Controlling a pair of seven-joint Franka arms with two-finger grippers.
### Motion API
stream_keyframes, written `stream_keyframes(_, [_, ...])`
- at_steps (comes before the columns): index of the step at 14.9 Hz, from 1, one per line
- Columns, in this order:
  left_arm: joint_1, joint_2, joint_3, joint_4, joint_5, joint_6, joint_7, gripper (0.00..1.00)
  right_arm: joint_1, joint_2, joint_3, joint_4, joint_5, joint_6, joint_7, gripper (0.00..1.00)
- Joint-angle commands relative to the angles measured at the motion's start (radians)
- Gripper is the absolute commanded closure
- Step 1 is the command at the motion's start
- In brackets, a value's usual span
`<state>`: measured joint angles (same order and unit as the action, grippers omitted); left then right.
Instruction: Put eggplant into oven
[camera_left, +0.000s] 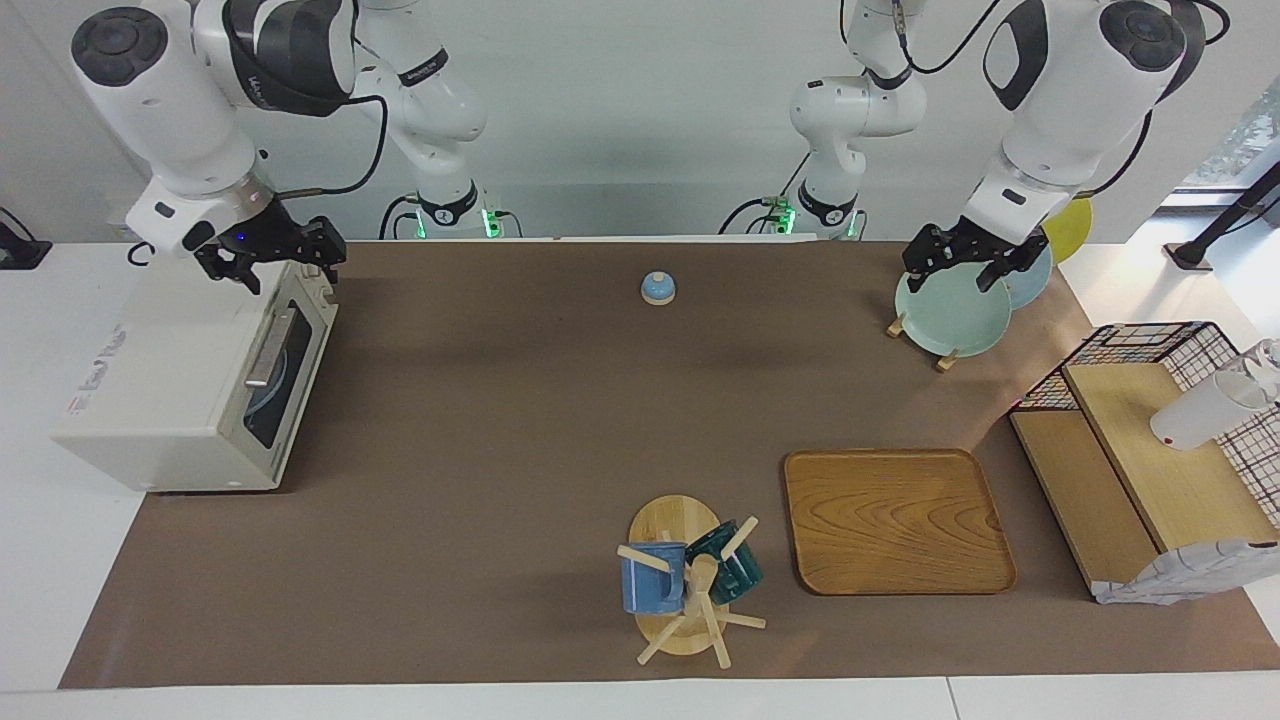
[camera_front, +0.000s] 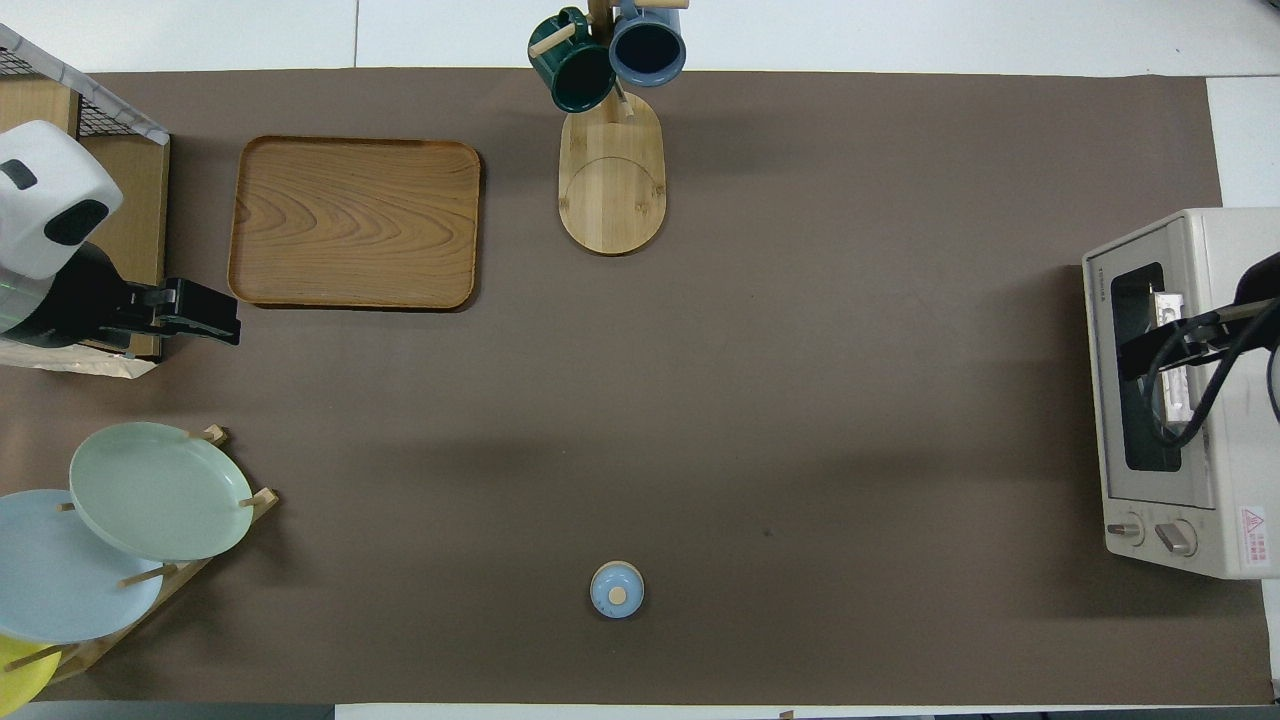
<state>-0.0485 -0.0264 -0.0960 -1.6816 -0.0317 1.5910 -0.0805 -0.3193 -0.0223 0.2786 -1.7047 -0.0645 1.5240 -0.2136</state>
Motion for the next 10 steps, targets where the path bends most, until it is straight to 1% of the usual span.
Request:
stream_keyframes(1, [0.007, -0.007, -0.002, 0.003, -0.002, 0.001, 0.002, 0.0, 0.121, -0.015, -0.088, 0.014, 0.022, -0.028, 0.063, 0.0])
stream_keyframes(3, [0.007, -0.007, -0.004, 0.003, -0.002, 0.001, 0.001, 0.0, 0.176, -0.025, -0.149, 0.011, 0.022, -0.033, 0.086, 0.0])
stream_keyframes(8, [0.007, -0.007, -0.004, 0.003, -0.002, 0.001, 0.002, 0.0, 0.203, -0.024, -0.186, 0.011, 0.022, -0.044, 0.088, 0.0])
stream_keyframes(10, [0.006, -0.007, -0.004, 0.003, -0.002, 0.001, 0.002, 0.0, 0.27, -0.021, -0.252, 0.011, 0.02, -0.044, 0.089, 0.0])
